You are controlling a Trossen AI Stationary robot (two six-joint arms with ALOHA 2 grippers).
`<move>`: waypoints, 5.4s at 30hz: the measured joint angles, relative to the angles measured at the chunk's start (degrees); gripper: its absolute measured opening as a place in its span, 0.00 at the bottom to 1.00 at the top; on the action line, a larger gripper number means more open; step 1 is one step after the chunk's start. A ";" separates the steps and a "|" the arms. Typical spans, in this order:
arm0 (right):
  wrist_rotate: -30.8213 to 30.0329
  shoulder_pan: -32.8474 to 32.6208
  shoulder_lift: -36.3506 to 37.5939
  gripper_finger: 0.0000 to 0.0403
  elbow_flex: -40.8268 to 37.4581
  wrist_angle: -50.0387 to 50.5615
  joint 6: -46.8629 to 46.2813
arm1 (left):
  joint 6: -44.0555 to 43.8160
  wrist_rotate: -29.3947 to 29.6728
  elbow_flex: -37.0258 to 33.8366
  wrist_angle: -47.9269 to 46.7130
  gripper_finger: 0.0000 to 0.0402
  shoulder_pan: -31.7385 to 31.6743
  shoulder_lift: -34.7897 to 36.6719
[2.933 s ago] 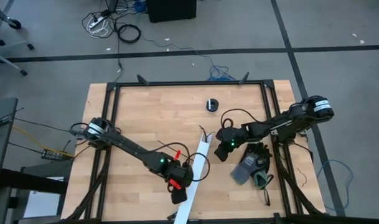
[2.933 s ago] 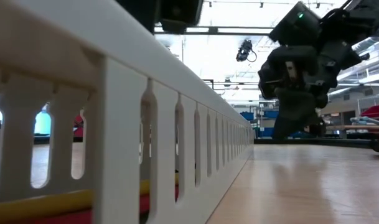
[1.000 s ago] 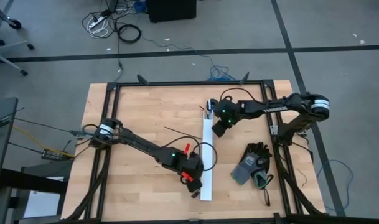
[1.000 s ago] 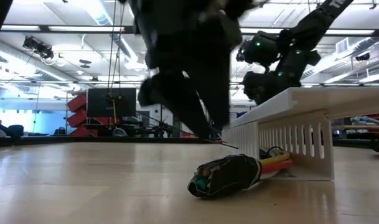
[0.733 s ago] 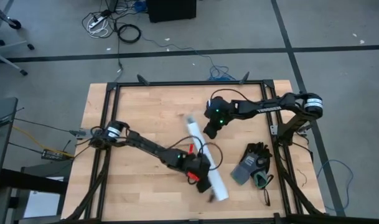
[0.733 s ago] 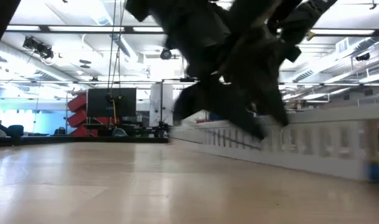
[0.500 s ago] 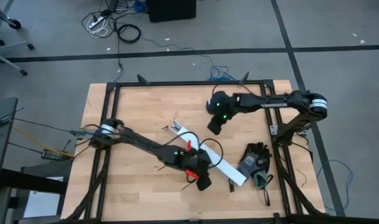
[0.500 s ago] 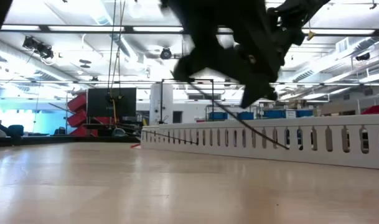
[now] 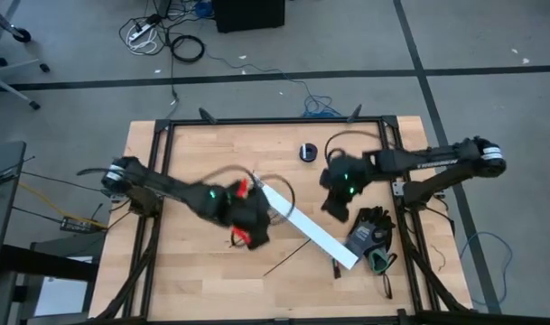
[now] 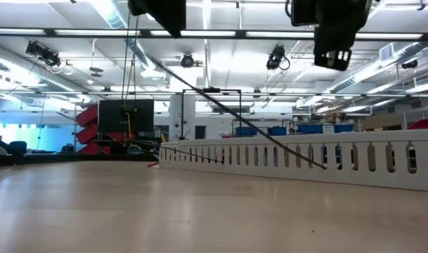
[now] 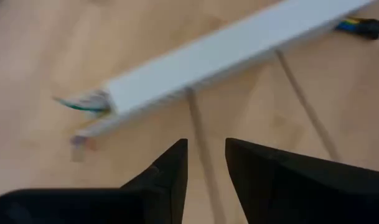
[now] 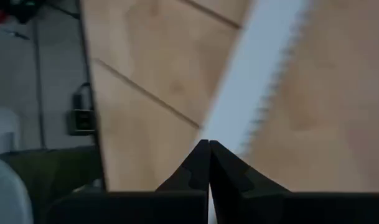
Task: Ziptie cables
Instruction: Close the white cable duct
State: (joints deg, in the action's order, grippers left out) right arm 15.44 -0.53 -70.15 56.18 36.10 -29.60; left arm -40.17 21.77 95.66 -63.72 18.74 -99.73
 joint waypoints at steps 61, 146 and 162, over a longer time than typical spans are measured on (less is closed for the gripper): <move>-16.02 -18.51 -21.36 0.00 -4.22 4.33 -40.74 | 41.44 -23.17 -23.69 28.34 0.13 -19.39 -5.00; -23.35 -7.66 -7.64 0.78 -4.47 -27.68 24.21 | 14.11 -3.18 -48.30 36.19 0.59 -6.49 36.15; -4.91 0.07 -22.98 0.80 2.77 -26.19 26.31 | 9.90 -5.45 -59.11 47.31 0.70 -2.07 29.04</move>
State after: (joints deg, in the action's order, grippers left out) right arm 10.54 -0.46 -93.13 58.96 9.91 -3.29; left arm -30.27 16.31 36.54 -16.41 16.67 -70.69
